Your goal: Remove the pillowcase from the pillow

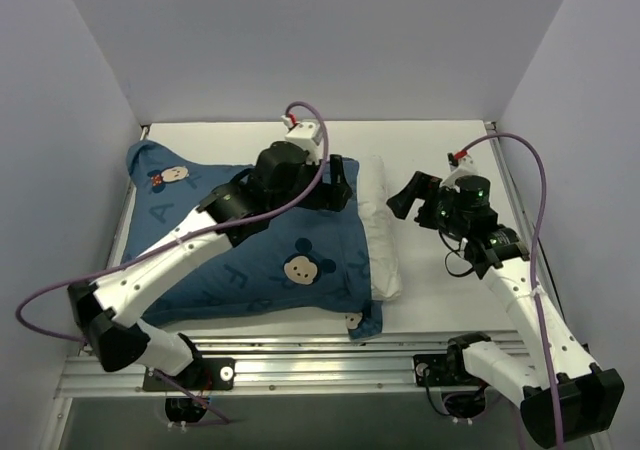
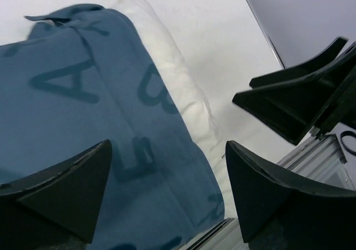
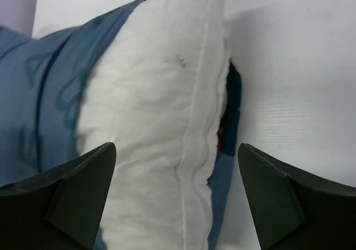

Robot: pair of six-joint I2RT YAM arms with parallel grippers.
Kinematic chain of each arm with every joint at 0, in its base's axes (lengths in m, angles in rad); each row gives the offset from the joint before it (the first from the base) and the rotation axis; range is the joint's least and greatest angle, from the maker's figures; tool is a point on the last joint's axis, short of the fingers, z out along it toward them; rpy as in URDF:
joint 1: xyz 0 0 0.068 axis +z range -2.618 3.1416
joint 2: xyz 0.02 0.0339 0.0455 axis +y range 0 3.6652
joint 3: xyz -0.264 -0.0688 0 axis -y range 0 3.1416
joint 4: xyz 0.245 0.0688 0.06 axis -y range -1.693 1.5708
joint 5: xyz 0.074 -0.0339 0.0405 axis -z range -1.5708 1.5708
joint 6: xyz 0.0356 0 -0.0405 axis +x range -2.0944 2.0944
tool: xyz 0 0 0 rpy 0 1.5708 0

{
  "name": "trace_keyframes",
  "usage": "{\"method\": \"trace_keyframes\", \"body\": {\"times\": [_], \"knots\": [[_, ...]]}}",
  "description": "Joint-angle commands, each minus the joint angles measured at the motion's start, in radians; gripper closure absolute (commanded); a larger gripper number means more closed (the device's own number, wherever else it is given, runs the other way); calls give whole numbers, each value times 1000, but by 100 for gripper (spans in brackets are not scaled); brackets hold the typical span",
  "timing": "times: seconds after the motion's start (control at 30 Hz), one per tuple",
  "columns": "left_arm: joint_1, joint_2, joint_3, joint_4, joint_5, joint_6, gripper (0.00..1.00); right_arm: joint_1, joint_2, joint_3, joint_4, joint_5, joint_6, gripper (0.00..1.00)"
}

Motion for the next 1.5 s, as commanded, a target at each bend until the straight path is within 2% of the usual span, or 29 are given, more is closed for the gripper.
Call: {"method": "trace_keyframes", "body": {"times": [0.0, 0.1, 0.3, 0.47, 0.6, 0.67, 0.7, 0.73, 0.8, 0.97, 1.03, 1.13, 1.27, 1.33, 1.4, 1.47], "knots": [[3, -156, -8, -94, -127, -53, 9, 85, -12, 43, -35, -98, -34, 11], [14, -243, -62, -182, -210, -69, 6, 163, 10, 42, -4, -110, -31, 7], [121, -424, -247, -397, -325, -173, 4, 178, 54, -15, -16, 41, 4, 4], [230, -555, -469, -448, -338, -225, 4, 183, 106, -64, 37, -56, 6, 7], [316, -536, -572, -329, -283, -209, 4, 201, 129, -110, 91, -142, 7, 23], [348, -493, -593, -247, -241, -170, 3, 215, 131, -128, 117, -172, 12, 42], [356, -438, -596, -156, -226, -153, 4, 217, 128, -136, 126, -196, 15, 52], [366, -405, -591, -108, -197, -115, 3, 218, 117, -142, 131, -201, 21, 79], [376, -289, -562, 21, -172, -77, 4, 223, 96, -160, 131, -196, 35, 100], [386, -19, -317, 181, -76, 43, 3, 234, -4, -209, 131, -158, 81, 100], [385, 30, -227, 209, -42, 60, 4, 251, -35, -231, 131, -143, 102, 100], [380, 67, -183, 244, 6, 54, 4, 277, -64, -274, 164, -112, 145, 100], [356, -33, -247, 278, 18, 64, 3, 286, -75, -300, 194, -69, 182, 100], [308, -93, -289, 276, -2, 112, 3, 287, -56, -291, 214, -55, 191, 100], [246, -194, -350, 267, -41, 169, 3, 287, -29, -276, 220, -37, 188, 100], [105, -280, -388, 246, -146, 256, 3, 289, -10, -240, 217, -25, 177, 100]]}}
